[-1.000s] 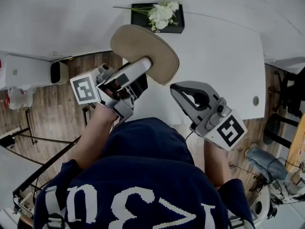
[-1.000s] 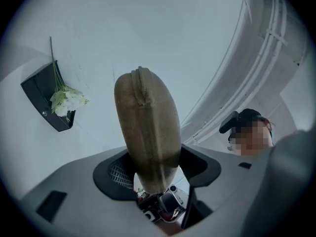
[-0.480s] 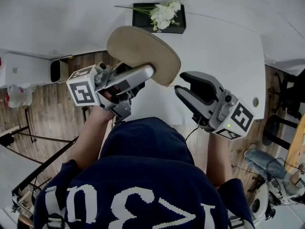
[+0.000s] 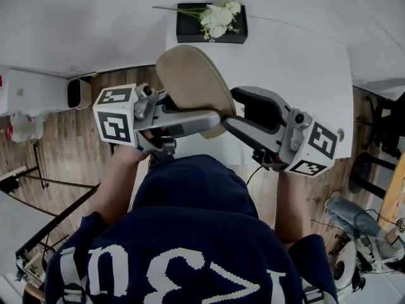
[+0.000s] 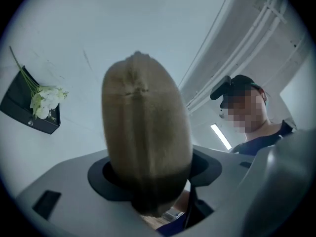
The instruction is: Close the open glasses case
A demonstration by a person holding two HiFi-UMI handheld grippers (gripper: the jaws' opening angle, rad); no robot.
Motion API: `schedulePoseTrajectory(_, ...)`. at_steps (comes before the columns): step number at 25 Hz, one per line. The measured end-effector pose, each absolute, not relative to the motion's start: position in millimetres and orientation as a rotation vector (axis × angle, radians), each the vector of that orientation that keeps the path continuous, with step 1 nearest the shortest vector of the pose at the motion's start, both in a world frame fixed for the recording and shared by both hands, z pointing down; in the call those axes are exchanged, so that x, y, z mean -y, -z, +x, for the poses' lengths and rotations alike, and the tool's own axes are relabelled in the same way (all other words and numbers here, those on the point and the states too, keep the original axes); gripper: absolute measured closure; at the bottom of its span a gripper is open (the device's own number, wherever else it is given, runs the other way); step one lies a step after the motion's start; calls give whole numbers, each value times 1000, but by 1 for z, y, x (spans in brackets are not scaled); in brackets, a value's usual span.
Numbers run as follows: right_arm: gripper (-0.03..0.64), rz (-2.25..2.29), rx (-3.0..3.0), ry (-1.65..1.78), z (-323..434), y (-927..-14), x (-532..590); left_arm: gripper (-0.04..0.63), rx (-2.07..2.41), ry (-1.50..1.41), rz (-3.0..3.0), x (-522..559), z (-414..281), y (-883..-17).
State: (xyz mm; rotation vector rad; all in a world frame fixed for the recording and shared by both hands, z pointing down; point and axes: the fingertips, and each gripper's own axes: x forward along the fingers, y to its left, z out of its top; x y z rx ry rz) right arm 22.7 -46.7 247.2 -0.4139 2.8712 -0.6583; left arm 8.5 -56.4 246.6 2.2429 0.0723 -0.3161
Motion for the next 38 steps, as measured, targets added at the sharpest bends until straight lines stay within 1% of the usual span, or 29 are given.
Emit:
schedulePoseTrajectory(1,423,-404,-2884,649,19,-248,44,311,-76,310,2244,56,10,-246)
schedulePoseTrajectory(4,425,-424,-2868,635,18,-246,44,310,-69,326,2238,57,11,-245)
schedulePoseTrajectory(6,445,-455,-2878,623,21,-248,45,308,-15,359,2234,65,6,-245)
schedulePoseTrajectory(7,443,-466,-2892,633,22,-252,44,307,21,389,2224,72,2,-244)
schedulePoseTrajectory(14,445,-385,-2946,890,1,-289,23,305,162,459,2239,97,-17,-236)
schedulePoseTrajectory(15,461,-387,-2938,902,-3,-291,22,305,168,470,2234,98,-17,-235)
schedulePoseTrajectory(17,514,-413,-2919,905,-6,-292,22,305,187,470,2240,100,-16,-235)
schedulePoseTrajectory(19,582,-434,-2924,886,-6,-291,23,305,204,471,2244,101,-17,-235)
schedulePoseTrajectory(20,588,-438,-2937,868,-6,-290,23,305,210,475,2242,102,-17,-235)
schedulePoseTrajectory(25,594,-491,-3004,702,-3,-284,23,307,202,493,2219,100,-18,-234)
schedulePoseTrajectory(29,595,-562,-2945,659,14,-274,30,307,182,480,2203,99,-21,-234)
schedulePoseTrajectory(36,595,-649,-2966,551,35,-262,41,307,49,324,2217,76,-6,-243)
schedulePoseTrajectory(38,595,-670,-2936,536,39,-255,46,307,-2,172,2266,63,4,-254)
